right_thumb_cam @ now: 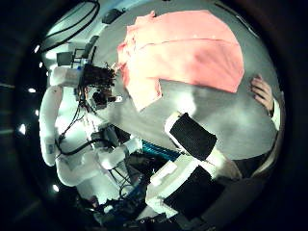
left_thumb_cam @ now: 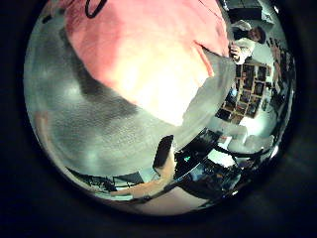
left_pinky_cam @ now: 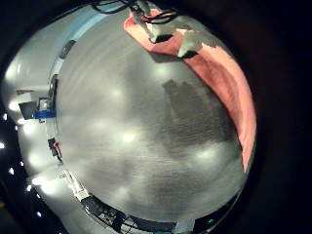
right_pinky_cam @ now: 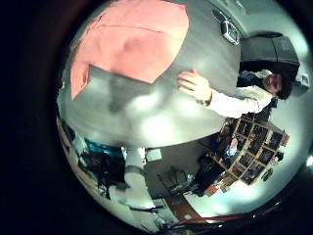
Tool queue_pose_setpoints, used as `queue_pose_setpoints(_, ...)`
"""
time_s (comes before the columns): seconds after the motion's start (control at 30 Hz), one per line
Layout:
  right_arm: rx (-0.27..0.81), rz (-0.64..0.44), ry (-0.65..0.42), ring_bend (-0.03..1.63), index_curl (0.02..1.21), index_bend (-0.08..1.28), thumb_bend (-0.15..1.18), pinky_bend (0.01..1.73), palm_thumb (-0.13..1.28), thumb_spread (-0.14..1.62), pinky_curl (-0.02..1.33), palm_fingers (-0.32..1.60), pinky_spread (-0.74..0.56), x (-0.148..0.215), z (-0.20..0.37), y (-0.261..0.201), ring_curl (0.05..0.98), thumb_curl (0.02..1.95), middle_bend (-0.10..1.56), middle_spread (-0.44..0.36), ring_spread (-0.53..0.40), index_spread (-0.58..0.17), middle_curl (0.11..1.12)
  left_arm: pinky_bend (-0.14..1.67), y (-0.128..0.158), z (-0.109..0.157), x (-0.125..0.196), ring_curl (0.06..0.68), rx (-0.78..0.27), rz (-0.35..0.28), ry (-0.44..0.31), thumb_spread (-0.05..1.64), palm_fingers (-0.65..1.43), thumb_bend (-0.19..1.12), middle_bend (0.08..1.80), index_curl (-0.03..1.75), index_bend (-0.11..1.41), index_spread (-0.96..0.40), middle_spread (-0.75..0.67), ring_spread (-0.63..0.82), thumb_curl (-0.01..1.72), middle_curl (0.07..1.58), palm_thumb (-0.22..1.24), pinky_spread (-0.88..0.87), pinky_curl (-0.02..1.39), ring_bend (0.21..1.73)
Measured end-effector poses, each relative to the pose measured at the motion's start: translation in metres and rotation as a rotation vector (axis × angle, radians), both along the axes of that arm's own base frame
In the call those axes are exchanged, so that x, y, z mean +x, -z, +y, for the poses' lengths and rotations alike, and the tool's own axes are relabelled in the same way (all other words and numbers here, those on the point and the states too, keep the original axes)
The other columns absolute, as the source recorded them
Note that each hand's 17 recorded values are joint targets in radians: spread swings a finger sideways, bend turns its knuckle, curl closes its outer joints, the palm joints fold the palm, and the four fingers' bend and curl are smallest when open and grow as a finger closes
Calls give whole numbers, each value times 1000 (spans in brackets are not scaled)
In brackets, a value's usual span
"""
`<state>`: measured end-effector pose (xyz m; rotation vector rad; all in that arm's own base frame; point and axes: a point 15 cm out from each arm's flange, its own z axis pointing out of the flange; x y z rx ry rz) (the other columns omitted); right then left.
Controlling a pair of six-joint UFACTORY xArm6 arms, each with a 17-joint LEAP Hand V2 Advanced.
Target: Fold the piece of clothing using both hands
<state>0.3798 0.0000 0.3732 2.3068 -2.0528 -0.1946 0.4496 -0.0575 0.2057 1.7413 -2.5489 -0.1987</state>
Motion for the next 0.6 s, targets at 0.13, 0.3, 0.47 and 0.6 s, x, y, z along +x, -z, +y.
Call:
queue_pose_setpoints(0.13,0,2,3,390,286,161,-12,296,581,1316,291,270,337,2,0,2,263,352,225,-43,65,-351,376,474,3,-24,-11,214,-11,29,37,830,-43,-35,185,232,137,91,405,482,328,315,133,450,362,680)
queue_pose_setpoints(0.3,0,-3,0,392,287,162,-12,297,581,1316,291,268,337,4,-1,4,263,352,224,-37,65,-351,376,465,24,-29,-15,213,5,73,45,822,-39,-35,189,231,140,95,406,484,333,313,131,449,353,676)
queue_pose_setpoints(0.47,0,-3,-1,393,287,162,-12,298,581,1316,291,269,337,4,-3,4,263,352,227,-34,65,-351,375,449,48,-27,-17,210,31,98,37,817,-19,-34,191,241,157,111,415,493,338,312,133,452,344,667)
queue_pose_setpoints(0.6,0,4,6,393,287,162,-12,298,581,1316,291,268,337,2,-7,6,262,352,228,-34,65,-351,375,389,73,-25,-22,197,78,114,35,812,103,-29,283,260,174,127,331,483,344,341,160,442,322,642)
